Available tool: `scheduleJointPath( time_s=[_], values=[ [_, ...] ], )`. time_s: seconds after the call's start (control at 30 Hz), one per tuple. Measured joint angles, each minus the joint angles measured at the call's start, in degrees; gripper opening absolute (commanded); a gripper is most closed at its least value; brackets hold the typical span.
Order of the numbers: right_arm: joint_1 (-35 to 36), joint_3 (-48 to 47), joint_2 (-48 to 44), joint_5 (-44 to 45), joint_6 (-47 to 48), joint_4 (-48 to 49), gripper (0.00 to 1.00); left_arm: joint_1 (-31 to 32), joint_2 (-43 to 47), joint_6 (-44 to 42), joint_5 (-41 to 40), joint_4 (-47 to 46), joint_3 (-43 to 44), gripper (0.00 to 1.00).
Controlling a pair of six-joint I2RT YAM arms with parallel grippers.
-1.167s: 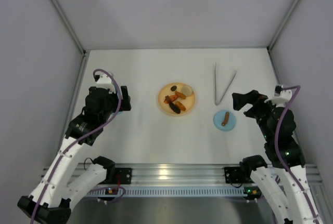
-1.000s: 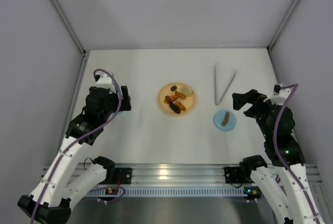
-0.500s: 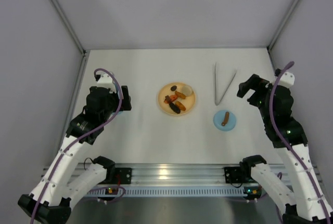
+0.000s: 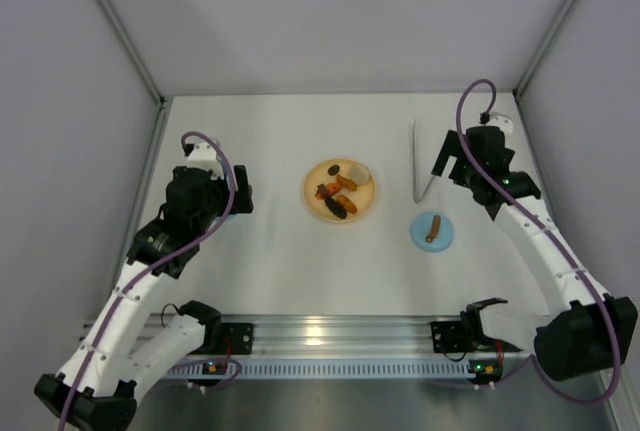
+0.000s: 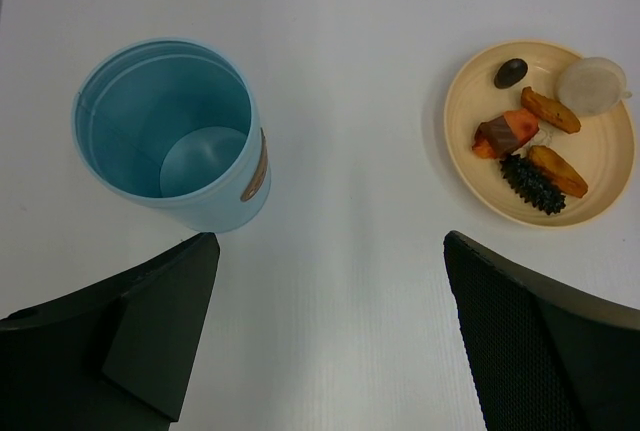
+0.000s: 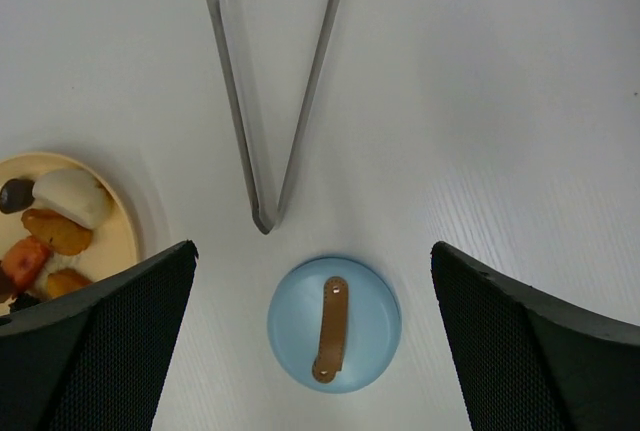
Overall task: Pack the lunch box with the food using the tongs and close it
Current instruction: Pick up the clamp at the center of the board.
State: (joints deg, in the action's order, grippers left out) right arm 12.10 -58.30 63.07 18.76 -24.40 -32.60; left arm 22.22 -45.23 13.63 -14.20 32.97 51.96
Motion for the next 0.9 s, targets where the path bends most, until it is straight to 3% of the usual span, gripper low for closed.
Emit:
scheduleJointPath(
  time_s=[0.37, 0.9],
  values=[
    [0.07, -0.5, 11.17, -5.9, -0.2, 4.74, 0.99, 0.0, 0.0, 0.0, 0.2, 0.0, 0.0, 0.99],
    [0.92, -3.02, 19.71, -4.09, -0.68, 7.52, 1.0, 0.0, 0.11, 0.0, -0.22, 0.0, 0.0, 0.99]
  ],
)
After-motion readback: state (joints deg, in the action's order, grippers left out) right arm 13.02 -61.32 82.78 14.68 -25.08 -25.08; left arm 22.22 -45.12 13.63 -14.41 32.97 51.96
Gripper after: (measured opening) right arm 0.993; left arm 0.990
